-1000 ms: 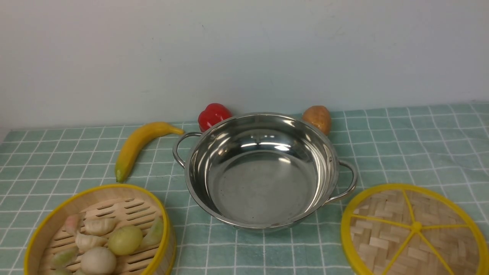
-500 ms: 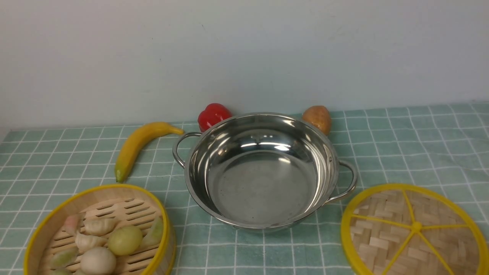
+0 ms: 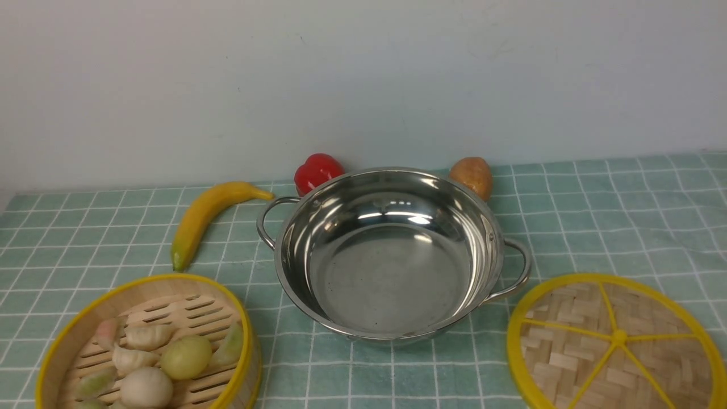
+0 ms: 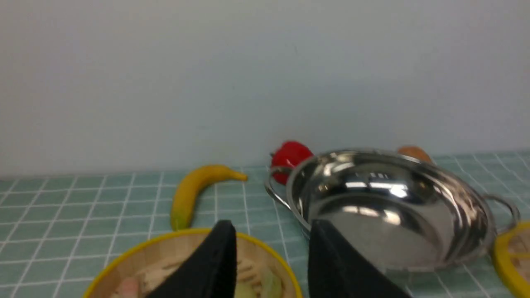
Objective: Place the steamer in the pot on the blue tablecloth, and put the lid on the steamer.
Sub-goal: 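Grasp the rim of the steamer basket holding the buns with the left gripper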
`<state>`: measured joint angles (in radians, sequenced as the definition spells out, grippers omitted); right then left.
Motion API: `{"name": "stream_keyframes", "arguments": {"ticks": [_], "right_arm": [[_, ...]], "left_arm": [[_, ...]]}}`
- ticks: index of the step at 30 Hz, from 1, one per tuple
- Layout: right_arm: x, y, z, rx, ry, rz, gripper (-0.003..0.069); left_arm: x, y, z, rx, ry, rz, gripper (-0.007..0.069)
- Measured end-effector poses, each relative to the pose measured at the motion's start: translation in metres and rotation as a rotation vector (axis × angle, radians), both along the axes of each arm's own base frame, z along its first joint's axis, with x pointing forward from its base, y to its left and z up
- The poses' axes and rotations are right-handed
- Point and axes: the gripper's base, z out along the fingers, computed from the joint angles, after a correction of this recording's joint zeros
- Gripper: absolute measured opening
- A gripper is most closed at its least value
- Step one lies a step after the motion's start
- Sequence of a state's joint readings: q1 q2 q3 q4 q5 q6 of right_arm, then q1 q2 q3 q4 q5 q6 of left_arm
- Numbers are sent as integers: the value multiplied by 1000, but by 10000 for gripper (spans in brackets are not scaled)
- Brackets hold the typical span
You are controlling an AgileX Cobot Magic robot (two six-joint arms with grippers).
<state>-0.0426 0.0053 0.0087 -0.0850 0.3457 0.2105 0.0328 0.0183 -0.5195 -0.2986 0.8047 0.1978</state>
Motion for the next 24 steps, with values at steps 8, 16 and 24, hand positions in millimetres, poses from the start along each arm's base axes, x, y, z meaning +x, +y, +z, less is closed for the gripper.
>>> {"name": "stream_keyframes", "arguments": {"ticks": [8,16,24], "right_arm": [[0,0,0,0,0,0,244],[0,0,0,0,0,0,244],[0,0,0,0,0,0,244]], "left_arm": [[26,-22,14,46,266,-302,243],[64,-21,26,157,453,-395,243],[91,-8,9,299,672,-373,243]]}}
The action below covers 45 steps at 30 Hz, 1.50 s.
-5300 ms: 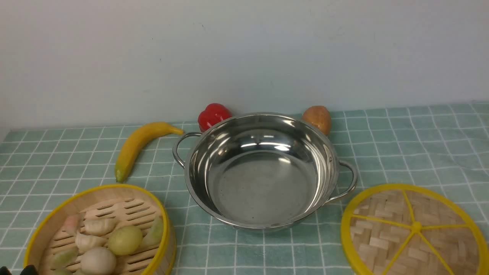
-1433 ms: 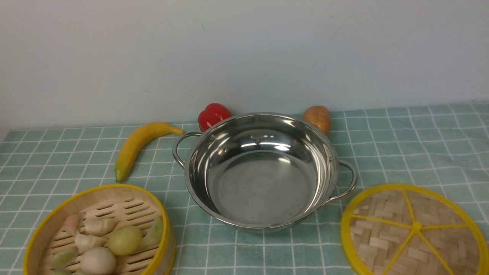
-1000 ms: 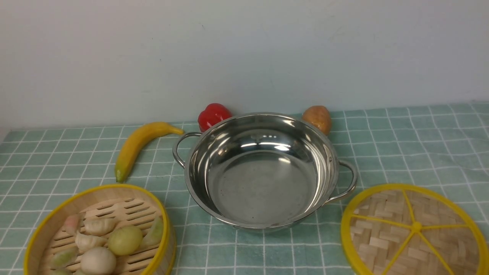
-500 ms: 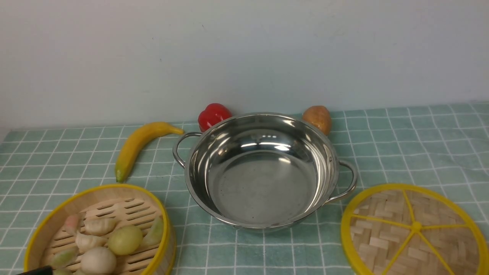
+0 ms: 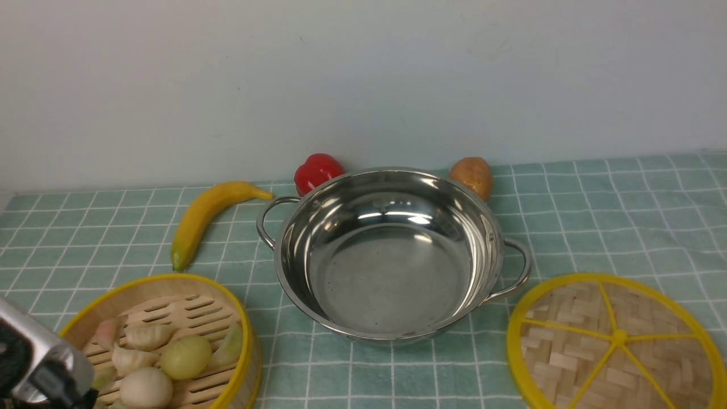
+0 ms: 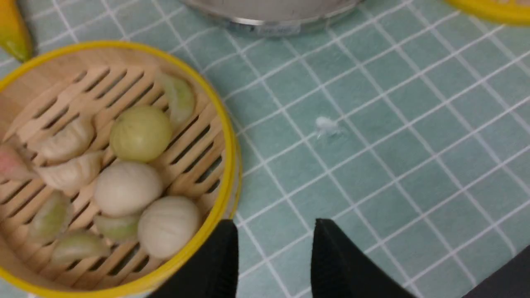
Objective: Place the steamer in the pot on the blue tablecloth, and put the lid on the steamer.
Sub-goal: 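Grasp the rim of the steamer basket holding the buns with the left gripper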
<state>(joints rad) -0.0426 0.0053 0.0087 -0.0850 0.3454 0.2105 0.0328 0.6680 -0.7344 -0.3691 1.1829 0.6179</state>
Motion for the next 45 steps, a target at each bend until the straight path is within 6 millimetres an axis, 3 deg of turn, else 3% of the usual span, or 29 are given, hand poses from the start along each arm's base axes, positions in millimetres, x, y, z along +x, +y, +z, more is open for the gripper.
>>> {"name": "stream_keyframes", "arguments": {"ticks": [7,16,21,27,35,45], "right_arm": [[0,0,0,-3,0,0,244],[0,0,0,-3,-1,0,244],[0,0,0,-3,-2,0,244],[0,0,0,-3,-2,0,244],[0,0,0,-3,-2,0,244],[0,0,0,-3,-2,0,244]], "left_arm": [[36,2,-22,8,188,-17,243],[68,2,-48,-18,366,7,243],[84,-8,-63,-14,403,-46,243],[102,-30,-89,152,403,-210,288],[123,-33,-112,195,440,-78,368],[134,-36,-122,193,451,-76,377]]}}
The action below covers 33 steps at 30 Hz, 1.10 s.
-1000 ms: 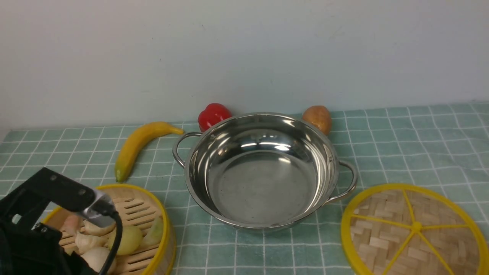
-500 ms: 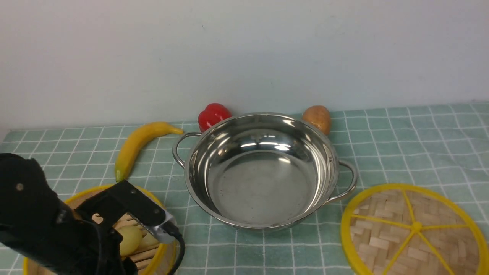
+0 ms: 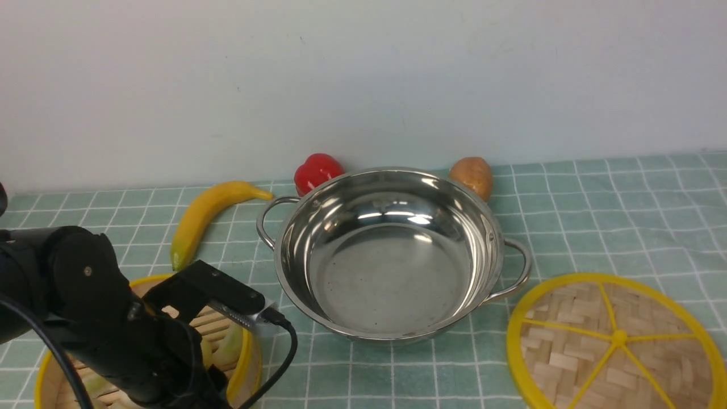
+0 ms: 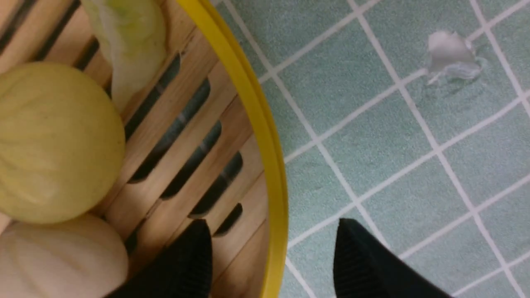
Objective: Place the steamer in the pot on the blue tablecloth, and put the lid on the steamer.
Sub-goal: 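Grasp the rim of the steamer basket holding the buns with the left gripper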
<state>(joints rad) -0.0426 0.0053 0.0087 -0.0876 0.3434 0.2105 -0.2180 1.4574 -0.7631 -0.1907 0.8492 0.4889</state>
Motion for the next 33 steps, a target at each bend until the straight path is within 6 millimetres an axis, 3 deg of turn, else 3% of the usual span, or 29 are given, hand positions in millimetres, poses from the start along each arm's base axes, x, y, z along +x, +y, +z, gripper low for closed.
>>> {"name": "stream_keyframes", "arguments": {"ticks": [16,21,23,24,25,26,33], "right_arm": [[0,0,0,0,0,0,244],[0,0,0,0,0,0,244],[0,0,0,0,0,0,244],[0,0,0,0,0,0,244],[0,0,0,0,0,0,244],[0,0,0,0,0,0,244],[0,0,0,0,0,0,244]], "left_arm": [[13,-3,-30,16,55,13,363],[14,-3,-30,14,50,14,260],[13,-4,-30,6,61,25,145],[13,-4,-30,6,61,25,135],[12,-4,-30,0,71,34,58],[12,-4,-30,2,73,33,31],[9,-3,-30,19,100,8,29]]}}
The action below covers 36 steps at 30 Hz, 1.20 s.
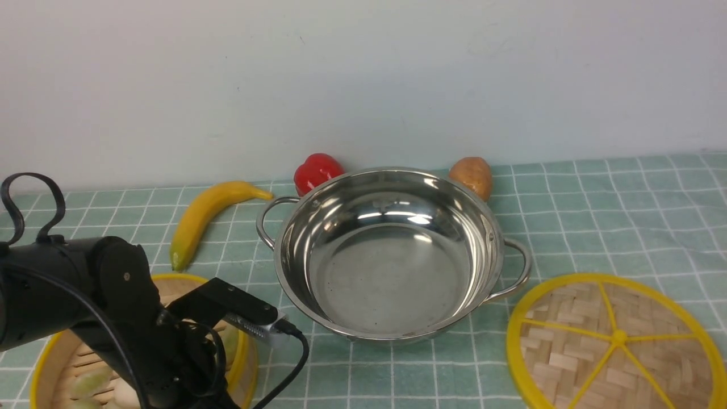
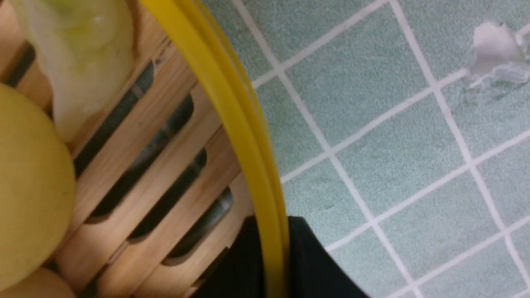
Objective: Place the steamer in the pot on the blue tablecloth, and put the lid on the steamer.
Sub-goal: 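Grasp the rim of the steamer basket holding the buns with the left gripper, then place the bamboo steamer basket with dumplings into the steel pot with the left gripper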
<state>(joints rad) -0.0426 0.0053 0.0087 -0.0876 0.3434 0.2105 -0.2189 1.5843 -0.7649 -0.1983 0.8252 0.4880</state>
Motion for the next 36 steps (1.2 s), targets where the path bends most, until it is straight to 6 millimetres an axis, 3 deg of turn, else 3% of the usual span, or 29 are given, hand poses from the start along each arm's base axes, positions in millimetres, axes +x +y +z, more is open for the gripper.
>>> {"name": "stream_keyframes", "arguments": {"ticks": [11,18,19,22,25,26,30,31,36], "right_arm": [[0,0,0,0,0,0,244],[0,0,0,0,0,0,244],[0,0,0,0,0,0,244],[0,0,0,0,0,0,244],[0,0,0,0,0,0,244],[0,0,0,0,0,0,244],[0,0,0,0,0,0,244],[0,0,0,0,0,0,244],[0,0,0,0,0,0,244]], "left_arm": [[-1,0,10,13,40,-21,29],[5,7,66,95,-4,-30,43],[8,11,85,130,-37,-44,43],[18,12,116,156,-127,-52,43],[26,11,136,152,-199,-63,43],[31,5,153,148,-265,-99,43],[35,-18,177,149,-358,-237,43],[36,-18,177,149,-361,-240,43],[40,-67,182,174,-406,-462,43]]}}
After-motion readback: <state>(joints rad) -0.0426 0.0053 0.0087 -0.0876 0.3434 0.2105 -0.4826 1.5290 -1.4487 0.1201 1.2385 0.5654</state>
